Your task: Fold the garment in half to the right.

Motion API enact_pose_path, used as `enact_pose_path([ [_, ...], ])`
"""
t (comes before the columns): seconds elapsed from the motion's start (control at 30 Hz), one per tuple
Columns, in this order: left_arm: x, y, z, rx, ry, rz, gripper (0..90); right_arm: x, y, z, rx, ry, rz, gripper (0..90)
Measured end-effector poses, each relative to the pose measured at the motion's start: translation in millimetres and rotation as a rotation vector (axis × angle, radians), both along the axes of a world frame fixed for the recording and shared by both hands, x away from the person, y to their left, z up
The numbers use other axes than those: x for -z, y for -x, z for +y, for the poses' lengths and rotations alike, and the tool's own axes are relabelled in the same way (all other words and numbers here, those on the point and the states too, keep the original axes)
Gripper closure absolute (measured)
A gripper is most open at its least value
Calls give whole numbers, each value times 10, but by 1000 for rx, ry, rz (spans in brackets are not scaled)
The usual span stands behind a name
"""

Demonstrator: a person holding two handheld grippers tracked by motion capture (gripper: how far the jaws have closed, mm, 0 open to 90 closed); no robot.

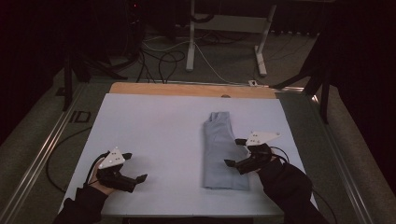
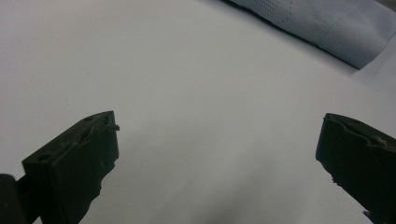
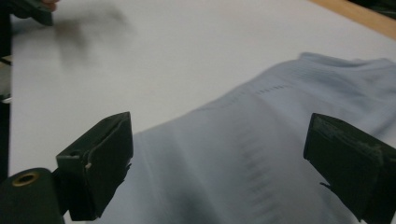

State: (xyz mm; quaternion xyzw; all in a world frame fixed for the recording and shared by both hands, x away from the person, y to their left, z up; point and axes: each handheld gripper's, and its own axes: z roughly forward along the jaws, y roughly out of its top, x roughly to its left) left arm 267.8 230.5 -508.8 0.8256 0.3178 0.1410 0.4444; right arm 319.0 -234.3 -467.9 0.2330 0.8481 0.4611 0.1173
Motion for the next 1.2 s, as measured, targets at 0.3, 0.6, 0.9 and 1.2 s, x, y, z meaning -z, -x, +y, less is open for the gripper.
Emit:
enact_pose_path([
  [0.3, -1, 7, 3, 2, 1, -6, 5, 71, 91, -250, 82, -5, -15, 84],
  [0.6, -3, 8, 4, 4, 1, -8, 5, 258, 244, -529, 179, -16, 6, 84],
  [0.9, 10, 4, 9, -2, -7, -12, 5, 447, 417, -695, 207, -43, 28, 83],
  [1.2, 28, -5, 37, -15, 7, -11, 5, 556, 500, -731, 248, 14, 6, 84],
])
